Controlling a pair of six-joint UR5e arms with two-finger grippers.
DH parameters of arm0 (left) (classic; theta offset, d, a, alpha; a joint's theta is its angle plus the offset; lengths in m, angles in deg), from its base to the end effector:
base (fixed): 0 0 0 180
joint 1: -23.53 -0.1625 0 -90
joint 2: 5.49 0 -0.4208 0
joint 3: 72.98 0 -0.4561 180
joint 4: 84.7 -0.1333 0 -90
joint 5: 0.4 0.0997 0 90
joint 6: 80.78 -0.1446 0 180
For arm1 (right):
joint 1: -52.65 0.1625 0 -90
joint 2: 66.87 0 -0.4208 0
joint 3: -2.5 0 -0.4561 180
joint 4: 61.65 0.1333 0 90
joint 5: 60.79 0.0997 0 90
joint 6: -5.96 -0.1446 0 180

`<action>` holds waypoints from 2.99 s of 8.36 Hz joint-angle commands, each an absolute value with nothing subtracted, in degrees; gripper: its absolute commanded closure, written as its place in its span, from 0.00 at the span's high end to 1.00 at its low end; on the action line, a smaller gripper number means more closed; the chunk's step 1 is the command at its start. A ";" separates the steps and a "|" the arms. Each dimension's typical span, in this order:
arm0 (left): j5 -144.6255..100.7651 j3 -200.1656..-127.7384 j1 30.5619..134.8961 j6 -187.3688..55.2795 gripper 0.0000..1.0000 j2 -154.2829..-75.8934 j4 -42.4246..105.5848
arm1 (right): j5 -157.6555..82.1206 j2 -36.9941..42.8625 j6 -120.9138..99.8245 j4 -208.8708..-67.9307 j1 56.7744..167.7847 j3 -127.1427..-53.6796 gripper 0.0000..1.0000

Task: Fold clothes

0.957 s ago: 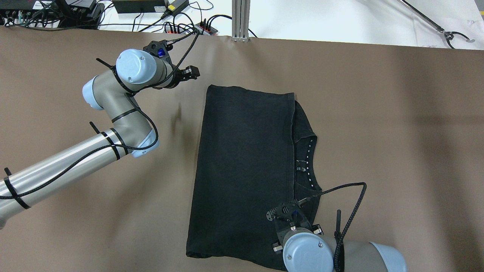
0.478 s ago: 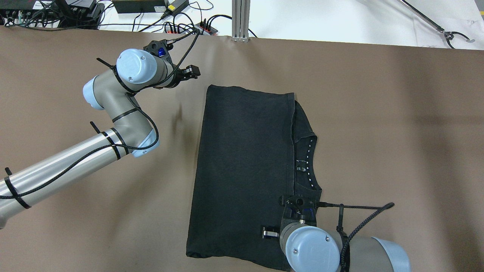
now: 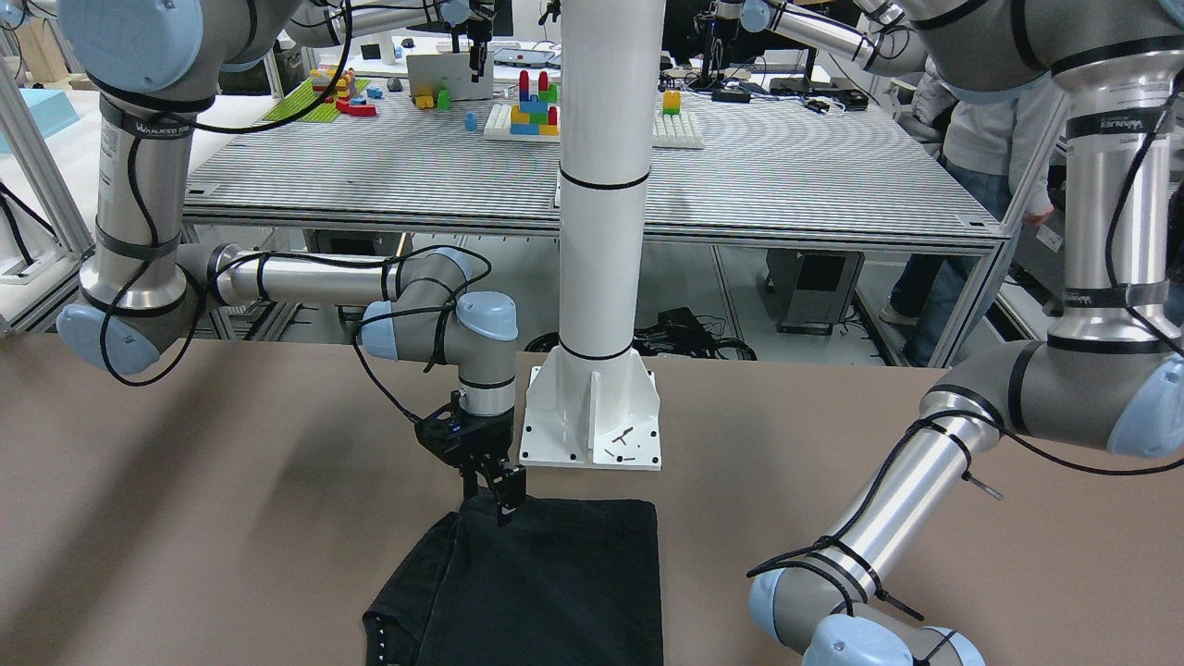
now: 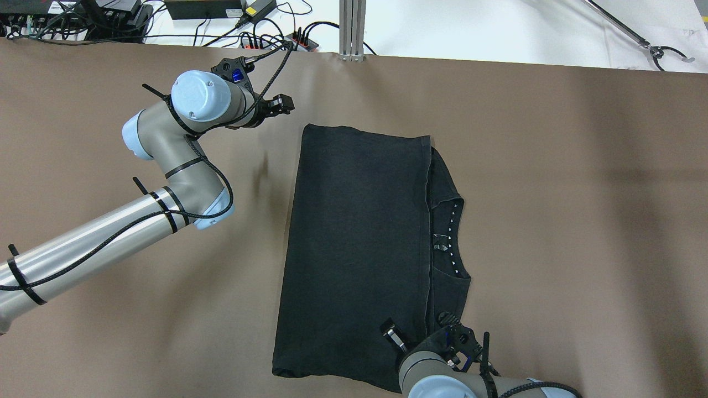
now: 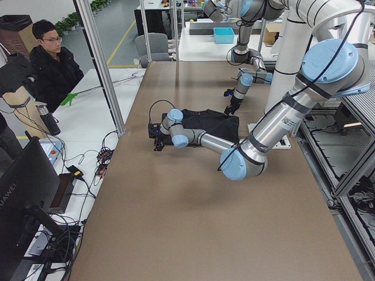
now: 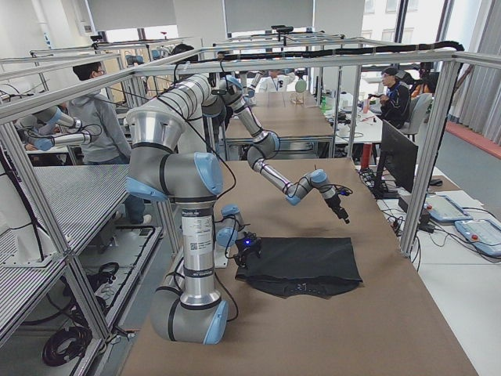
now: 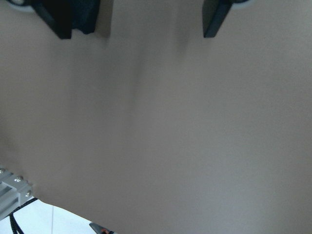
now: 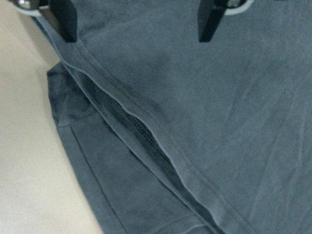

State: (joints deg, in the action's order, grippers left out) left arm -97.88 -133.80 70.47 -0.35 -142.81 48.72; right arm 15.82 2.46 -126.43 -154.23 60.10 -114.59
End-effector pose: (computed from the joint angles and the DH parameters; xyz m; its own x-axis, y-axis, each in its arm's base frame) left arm 0.5420 -0.7477 0.2864 0.4281 -0.2167 -0.8774 0.5832 0.8079 0.0851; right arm -0.5983 -0.2464 0.2470 0.3214 0.7035 0.6339 -0.6847 0.6351 -0.3576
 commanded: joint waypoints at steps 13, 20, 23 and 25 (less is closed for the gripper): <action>-93.74 -135.12 67.83 1.31 0.94 -142.16 48.63 | 13.21 6.95 -133.44 -154.11 56.78 -112.38 0.57; -92.07 -135.12 66.42 2.36 0.94 -142.51 48.54 | 13.74 6.95 -131.51 -151.83 58.62 -116.66 0.00; -92.07 -147.69 63.46 10.68 0.94 -136.58 47.06 | 14.01 7.48 -131.15 -152.18 58.98 -117.39 0.00; -89.19 -170.87 55.84 20.51 0.94 -124.30 37.16 | 14.09 7.66 -130.63 -152.09 58.98 -117.56 0.00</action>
